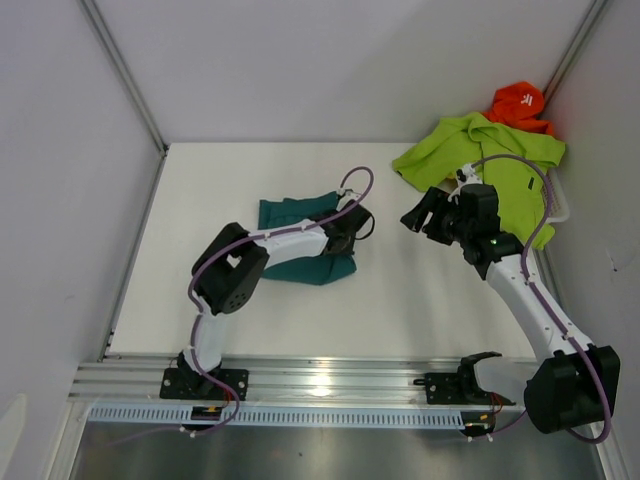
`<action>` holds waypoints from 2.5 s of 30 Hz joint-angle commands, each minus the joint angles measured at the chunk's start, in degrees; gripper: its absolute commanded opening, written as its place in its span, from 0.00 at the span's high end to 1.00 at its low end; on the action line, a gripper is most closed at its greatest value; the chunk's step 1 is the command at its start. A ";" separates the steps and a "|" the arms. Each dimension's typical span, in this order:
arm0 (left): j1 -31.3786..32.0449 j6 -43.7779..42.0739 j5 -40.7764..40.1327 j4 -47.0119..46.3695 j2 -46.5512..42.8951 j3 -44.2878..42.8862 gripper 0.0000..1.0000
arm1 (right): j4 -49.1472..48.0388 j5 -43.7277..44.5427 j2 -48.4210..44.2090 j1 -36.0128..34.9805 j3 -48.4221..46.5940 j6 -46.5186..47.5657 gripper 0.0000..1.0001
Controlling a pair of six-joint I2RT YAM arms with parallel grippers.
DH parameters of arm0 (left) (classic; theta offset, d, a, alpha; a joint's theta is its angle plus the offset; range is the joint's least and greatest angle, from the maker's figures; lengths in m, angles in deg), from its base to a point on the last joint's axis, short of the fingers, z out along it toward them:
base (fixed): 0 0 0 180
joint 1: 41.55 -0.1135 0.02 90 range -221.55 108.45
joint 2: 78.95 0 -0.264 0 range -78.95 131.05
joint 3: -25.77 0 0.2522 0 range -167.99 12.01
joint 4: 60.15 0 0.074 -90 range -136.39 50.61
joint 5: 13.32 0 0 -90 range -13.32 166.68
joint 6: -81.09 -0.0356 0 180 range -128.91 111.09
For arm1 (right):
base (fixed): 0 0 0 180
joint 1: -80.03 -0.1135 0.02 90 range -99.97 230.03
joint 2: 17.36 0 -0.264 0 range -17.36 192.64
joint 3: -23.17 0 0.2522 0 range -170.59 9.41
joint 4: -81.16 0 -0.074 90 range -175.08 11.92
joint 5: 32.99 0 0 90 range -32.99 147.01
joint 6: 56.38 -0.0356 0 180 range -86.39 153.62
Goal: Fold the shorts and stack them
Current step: Neatly place the folded shorts to the corner, then grab the shorts from the pile
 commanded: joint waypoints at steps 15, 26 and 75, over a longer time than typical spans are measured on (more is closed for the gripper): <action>-31.35 -22.69 2.21 8.45 8.84 -19.37 1.00 | -2.00 -8.40 0.73 0.21 -4.45 -0.02 0.30; -38.03 -32.46 5.72 3.18 20.03 -36.70 1.00 | 0.55 -9.99 4.07 -2.34 -9.45 0.86 0.31; -18.00 0.86 17.76 -5.53 -66.79 41.07 0.01 | 9.68 43.61 44.65 15.24 -44.25 3.06 0.00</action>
